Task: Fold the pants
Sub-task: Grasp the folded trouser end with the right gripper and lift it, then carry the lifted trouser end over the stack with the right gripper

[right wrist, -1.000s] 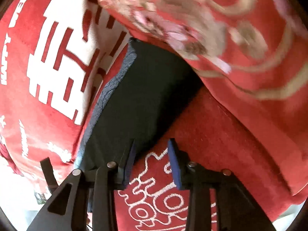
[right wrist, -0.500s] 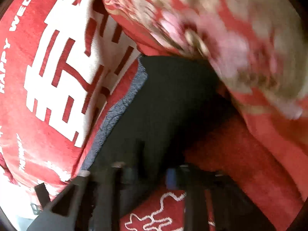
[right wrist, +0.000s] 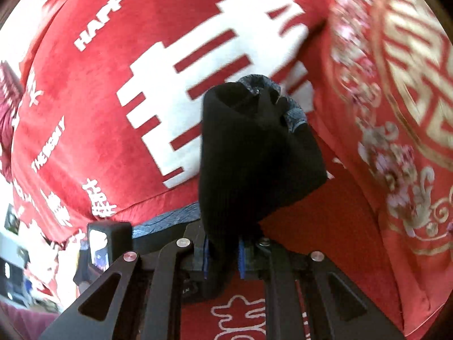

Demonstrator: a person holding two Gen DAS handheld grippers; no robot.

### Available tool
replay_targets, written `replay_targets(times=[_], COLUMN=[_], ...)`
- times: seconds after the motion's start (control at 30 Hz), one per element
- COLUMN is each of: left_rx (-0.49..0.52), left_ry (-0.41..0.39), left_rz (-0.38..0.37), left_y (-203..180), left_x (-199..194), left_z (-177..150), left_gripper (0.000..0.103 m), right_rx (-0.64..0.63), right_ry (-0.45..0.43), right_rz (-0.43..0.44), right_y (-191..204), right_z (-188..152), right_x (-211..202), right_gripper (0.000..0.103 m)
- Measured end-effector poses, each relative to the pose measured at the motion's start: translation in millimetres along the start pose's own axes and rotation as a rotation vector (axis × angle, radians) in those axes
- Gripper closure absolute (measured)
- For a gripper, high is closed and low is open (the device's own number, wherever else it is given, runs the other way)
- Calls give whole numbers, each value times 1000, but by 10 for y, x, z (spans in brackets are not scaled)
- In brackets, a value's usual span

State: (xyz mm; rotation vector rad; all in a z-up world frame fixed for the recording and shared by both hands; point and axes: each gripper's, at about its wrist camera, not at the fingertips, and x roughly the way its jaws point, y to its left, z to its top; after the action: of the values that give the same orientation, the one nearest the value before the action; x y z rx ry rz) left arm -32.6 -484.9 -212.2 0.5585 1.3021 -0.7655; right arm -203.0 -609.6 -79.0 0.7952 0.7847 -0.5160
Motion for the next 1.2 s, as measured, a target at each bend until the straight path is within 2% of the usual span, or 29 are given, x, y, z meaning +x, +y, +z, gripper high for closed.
replay_targets(times=[0.07, 0.2, 0.37, 0.5, 0.57, 0.63, 0.73, 0.77, 0.8, 0.83, 0.87, 0.93, 0.97, 1.0, 1.03, 1.13, 1.2], left_rx=[-27, -93, -167, -257, -303, -345, -363, -362, -358, -352, -347, -336, -327, -320, -311, -284, -278], left_ry=[-2, -84, -115, -90, -66, -40, -14, -8, -4, -1, 2, -3, -14, -19, -19, 26, 46], left_rz=[-34, -83, -75, -2, 36, 75, 107, 105, 100, 90, 79, 38, 0, -34, -73, -241, -306], left_y=[158, 718, 1608, 2444, 2809, 3139, 3418, 3466, 3468, 3464, 3445, 3396, 3327, 3308, 3243, 2900, 2787], left_x=[-100, -479, -771, -839, -792, -706, -638, -617, -608, -568, -498, -493, -505, -489, -501, -471, -397], left_z=[-10, -134, -396, -731, -871, -1088, -1309, -1345, -1361, -1353, -1307, -1209, -1141, -1052, -997, -794, -694], left_gripper=[21, 21, 21, 21, 21, 21, 21, 21, 21, 21, 21, 21, 21, 21, 21, 21, 21], right_rx=[-40, -144, -294, -446, -523, -636, -852, -911, -960, -960, -938, -810, -683, -585, -429, 22, 233], right_ry=[-2, 2, 31, 96, 131, 196, 218, 209, 201, 205, 215, 264, 297, 315, 337, 395, 413], right_rz=[-16, -35, -44, -66, -108, -196, -395, -442, -456, -424, -379, -232, -128, -70, -2, 154, 231], right_y=[207, 680, 1481, 2255, 2519, 2767, 2969, 3044, 3093, 3123, 3160, 3087, 2973, 2920, 2766, 2186, 1856], right_z=[3, -47, -270, -732, -1021, -1435, -1988, -2104, -2205, -2234, -2233, -2139, -2025, -1927, -1837, -1665, -1635], right_x=[-40, -44, 220, 717, 1026, 1454, 1821, 1838, 1804, 1734, 1653, 1430, 1319, 1281, 1234, 1310, 1430], right_gripper=[87, 87, 87, 85, 80, 77, 76, 69, 65, 57, 50, 50, 50, 50, 50, 50, 50])
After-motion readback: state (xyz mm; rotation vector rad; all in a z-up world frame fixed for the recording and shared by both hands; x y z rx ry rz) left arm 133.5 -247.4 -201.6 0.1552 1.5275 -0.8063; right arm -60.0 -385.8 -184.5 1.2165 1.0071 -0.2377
